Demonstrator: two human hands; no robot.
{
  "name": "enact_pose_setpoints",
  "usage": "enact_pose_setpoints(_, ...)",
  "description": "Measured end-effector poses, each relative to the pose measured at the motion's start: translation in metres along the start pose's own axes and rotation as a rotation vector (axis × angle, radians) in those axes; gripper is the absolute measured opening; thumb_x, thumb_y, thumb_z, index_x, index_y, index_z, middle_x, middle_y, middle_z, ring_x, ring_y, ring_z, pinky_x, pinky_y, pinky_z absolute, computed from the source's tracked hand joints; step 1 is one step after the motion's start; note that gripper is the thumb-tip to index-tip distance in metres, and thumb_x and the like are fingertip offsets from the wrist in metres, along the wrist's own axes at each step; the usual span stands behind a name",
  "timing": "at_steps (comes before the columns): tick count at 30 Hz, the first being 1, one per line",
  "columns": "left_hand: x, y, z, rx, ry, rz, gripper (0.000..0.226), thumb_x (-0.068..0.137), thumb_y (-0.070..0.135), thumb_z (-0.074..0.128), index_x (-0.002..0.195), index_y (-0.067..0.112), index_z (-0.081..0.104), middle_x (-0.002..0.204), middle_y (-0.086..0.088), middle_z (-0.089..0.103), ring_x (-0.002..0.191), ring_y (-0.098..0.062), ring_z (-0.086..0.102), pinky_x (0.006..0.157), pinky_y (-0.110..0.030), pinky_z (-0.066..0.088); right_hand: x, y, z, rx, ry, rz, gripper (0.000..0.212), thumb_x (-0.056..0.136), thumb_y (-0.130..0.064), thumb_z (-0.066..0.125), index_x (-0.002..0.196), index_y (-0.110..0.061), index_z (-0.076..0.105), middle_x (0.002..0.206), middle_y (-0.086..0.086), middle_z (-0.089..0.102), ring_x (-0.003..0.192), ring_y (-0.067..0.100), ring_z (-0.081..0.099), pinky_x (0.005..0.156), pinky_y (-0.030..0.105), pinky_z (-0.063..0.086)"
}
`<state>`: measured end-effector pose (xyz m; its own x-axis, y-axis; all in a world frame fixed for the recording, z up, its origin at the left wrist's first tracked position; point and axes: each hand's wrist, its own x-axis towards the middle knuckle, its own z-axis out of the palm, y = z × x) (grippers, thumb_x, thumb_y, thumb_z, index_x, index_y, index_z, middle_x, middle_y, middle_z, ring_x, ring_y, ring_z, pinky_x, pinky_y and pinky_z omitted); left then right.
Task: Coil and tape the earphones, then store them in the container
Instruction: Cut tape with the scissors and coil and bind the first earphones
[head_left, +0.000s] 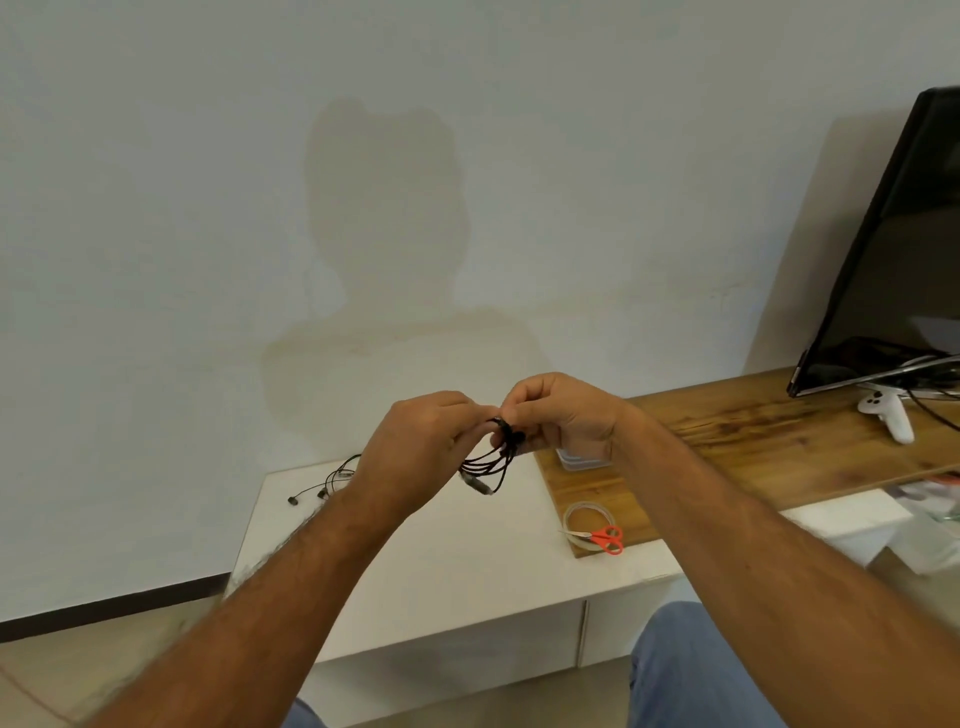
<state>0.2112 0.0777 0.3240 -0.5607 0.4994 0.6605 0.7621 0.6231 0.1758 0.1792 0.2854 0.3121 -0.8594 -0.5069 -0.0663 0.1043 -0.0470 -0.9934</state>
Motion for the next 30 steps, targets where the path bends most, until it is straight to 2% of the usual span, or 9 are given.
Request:
enact_pose_setpoints(2,-0.001,-0.002,0.002,0.000,-0.009,-0.054,0.031,0.089,0.038,0.051,0.094,0.023,0.077,0.072,0.007,0.067,0.062,-0.012,0.059,0.054,-0.025,0.046,-0.002,-0.004,0.002,-0.111,0.048,-0.042,0.007,0.088,-0.008,0.066,0.084,-0.006,0.072,0.091,0.020,0.071,0.088,0.031,0.069,0.082,0.041,0.058)
enact_pose_setpoints(5,0.001,-0.001,0.004,-0.010,-0.015,-0.110,0.023,0.088,0.033,0.057,0.092,0.023,0.078,0.069,0.007,0.067,0.061,-0.012,0.057,0.056,-0.023,0.043,-0.004,-0.012,0.004,-0.301,0.072,-0.070,0.019,0.093,-0.012,0.062,0.099,0.004,0.071,0.097,0.022,0.072,0.094,0.032,0.069,0.089,0.044,0.056)
enact_pose_setpoints(8,0.002,0.000,0.005,-0.016,-0.013,-0.123,0.019,0.086,0.027,0.062,0.092,0.021,0.078,0.067,0.004,0.066,0.060,-0.016,0.058,0.054,-0.030,0.048,-0.006,-0.021,0.006,-0.456,0.043,-0.061,0.019,0.094,-0.014,0.062,0.102,0.001,0.071,0.098,0.016,0.073,0.094,0.024,0.069,0.092,0.042,0.055)
enact_pose_setpoints(12,0.001,-0.002,0.006,-0.050,-0.026,-0.120,0.021,0.085,0.029,0.062,0.096,0.021,0.078,0.069,0.004,0.067,0.061,-0.016,0.060,0.055,-0.031,0.050,-0.004,-0.026,0.006,-0.525,-0.025,0.026,0.013,0.091,-0.010,0.064,0.101,-0.004,0.071,0.091,0.006,0.073,0.087,0.015,0.068,0.092,0.038,0.054)
enact_pose_setpoints(15,-0.002,-0.001,0.006,-0.064,-0.043,-0.103,0.021,0.086,0.029,0.062,0.097,0.020,0.078,0.073,0.004,0.070,0.064,-0.016,0.063,0.057,-0.031,0.051,-0.001,-0.026,0.007,-0.508,-0.096,0.097,0.010,0.094,-0.010,0.060,0.098,-0.006,0.068,0.091,0.007,0.071,0.085,0.016,0.067,0.092,0.040,0.053)
enact_pose_setpoints(17,-0.002,-0.003,0.005,-0.093,-0.041,-0.110,0.021,0.086,0.029,0.063,0.098,0.021,0.078,0.076,0.004,0.071,0.067,-0.014,0.063,0.060,-0.030,0.051,-0.001,-0.024,0.006,-0.443,-0.131,0.115,0.009,0.095,-0.007,0.057,0.097,-0.004,0.065,0.089,0.009,0.068,0.083,0.019,0.064,0.086,0.035,0.055)
enact_pose_setpoints(20,-0.002,-0.005,0.005,-0.157,-0.042,-0.121,0.021,0.085,0.027,0.065,0.101,0.020,0.078,0.079,0.005,0.072,0.070,-0.007,0.060,0.063,-0.021,0.047,-0.002,-0.020,0.006,-0.330,-0.155,0.106,0.008,0.089,-0.009,0.060,0.093,-0.003,0.062,0.086,0.011,0.065,0.079,0.020,0.061,0.077,0.028,0.055)
enact_pose_setpoints(25,-0.003,-0.005,0.008,-0.199,-0.018,-0.124,0.020,0.084,0.022,0.067,0.101,0.018,0.078,0.078,0.003,0.071,0.074,-0.008,0.059,0.064,-0.019,0.046,0.003,-0.011,0.007,-0.182,-0.148,0.109,0.009,0.080,-0.012,0.059,0.085,-0.005,0.062,0.083,0.012,0.065,0.080,0.022,0.061,0.083,0.033,0.055)
enact_pose_setpoints(30,-0.006,-0.008,0.012,-0.207,-0.037,-0.136,0.023,0.084,0.024,0.066,0.102,0.017,0.077,0.081,0.002,0.072,0.076,-0.008,0.060,0.065,-0.014,0.045,0.002,-0.005,0.006,-0.208,-0.115,0.093,0.007,0.078,-0.010,0.063,0.083,-0.006,0.064,0.077,0.008,0.067,0.079,0.022,0.062,0.078,0.030,0.054)
